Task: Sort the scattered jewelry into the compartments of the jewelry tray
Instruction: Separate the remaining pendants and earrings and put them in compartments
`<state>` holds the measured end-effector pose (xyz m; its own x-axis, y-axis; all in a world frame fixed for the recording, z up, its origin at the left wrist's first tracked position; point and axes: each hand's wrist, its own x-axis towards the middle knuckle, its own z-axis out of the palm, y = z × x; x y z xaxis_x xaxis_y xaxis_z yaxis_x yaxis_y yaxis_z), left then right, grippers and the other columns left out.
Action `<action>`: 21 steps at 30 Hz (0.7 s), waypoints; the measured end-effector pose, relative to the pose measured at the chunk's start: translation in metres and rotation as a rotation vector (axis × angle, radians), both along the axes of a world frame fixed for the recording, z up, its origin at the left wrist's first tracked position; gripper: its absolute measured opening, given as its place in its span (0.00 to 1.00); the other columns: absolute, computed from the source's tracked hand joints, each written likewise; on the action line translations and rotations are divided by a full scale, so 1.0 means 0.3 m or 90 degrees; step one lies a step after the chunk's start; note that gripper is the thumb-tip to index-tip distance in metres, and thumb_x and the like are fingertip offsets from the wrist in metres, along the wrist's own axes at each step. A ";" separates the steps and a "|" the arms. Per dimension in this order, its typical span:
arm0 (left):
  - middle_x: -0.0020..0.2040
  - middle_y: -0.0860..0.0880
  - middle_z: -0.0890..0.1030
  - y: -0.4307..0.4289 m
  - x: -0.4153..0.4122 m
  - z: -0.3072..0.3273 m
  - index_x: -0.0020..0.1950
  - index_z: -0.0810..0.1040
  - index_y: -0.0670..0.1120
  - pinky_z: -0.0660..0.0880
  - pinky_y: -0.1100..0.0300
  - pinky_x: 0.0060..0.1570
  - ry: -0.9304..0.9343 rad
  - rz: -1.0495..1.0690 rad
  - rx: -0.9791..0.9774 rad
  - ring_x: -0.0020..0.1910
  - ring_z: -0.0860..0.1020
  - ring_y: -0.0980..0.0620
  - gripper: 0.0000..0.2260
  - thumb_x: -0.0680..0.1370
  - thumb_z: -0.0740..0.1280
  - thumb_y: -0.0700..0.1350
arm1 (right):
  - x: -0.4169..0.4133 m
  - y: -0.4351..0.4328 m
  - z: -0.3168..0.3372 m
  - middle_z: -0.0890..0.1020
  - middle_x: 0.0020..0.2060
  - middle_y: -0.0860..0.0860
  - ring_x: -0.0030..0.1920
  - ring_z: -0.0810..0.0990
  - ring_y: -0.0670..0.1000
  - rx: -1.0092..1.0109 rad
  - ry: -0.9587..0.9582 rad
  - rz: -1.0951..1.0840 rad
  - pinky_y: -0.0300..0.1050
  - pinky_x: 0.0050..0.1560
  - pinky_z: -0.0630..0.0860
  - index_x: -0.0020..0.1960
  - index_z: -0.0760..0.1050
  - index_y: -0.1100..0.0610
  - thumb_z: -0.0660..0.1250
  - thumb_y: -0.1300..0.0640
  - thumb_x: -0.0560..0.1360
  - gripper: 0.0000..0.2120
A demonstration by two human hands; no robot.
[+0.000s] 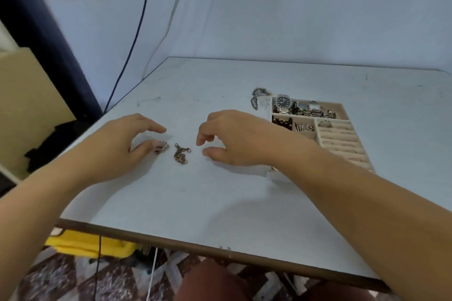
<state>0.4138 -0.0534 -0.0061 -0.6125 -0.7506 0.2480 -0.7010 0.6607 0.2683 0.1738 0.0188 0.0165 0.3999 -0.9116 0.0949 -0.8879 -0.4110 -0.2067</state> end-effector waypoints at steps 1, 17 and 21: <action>0.56 0.58 0.77 -0.002 0.011 -0.009 0.59 0.76 0.56 0.68 0.60 0.57 0.001 0.002 0.005 0.56 0.75 0.56 0.12 0.77 0.65 0.48 | 0.020 -0.014 -0.007 0.76 0.50 0.45 0.50 0.73 0.46 0.008 0.003 0.001 0.45 0.52 0.73 0.58 0.75 0.48 0.63 0.49 0.76 0.12; 0.47 0.59 0.76 -0.029 -0.001 -0.094 0.54 0.78 0.59 0.66 0.71 0.41 0.095 0.003 0.043 0.45 0.74 0.62 0.09 0.74 0.67 0.55 | 0.102 -0.070 -0.097 0.72 0.47 0.44 0.45 0.73 0.45 0.041 -0.102 -0.034 0.47 0.52 0.73 0.50 0.76 0.47 0.63 0.47 0.75 0.06; 0.41 0.60 0.78 -0.011 -0.021 -0.083 0.48 0.81 0.56 0.67 0.76 0.39 0.147 0.025 0.039 0.43 0.74 0.65 0.04 0.75 0.69 0.52 | 0.092 -0.067 -0.093 0.74 0.43 0.43 0.42 0.73 0.44 0.038 -0.115 -0.062 0.42 0.45 0.72 0.46 0.74 0.52 0.64 0.50 0.76 0.05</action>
<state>0.4076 -0.0566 -0.0311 -0.5144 -0.7911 0.3310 -0.6414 0.6111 0.4638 0.2014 -0.0012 -0.0114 0.2905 -0.9514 0.1023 -0.8693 -0.3071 -0.3873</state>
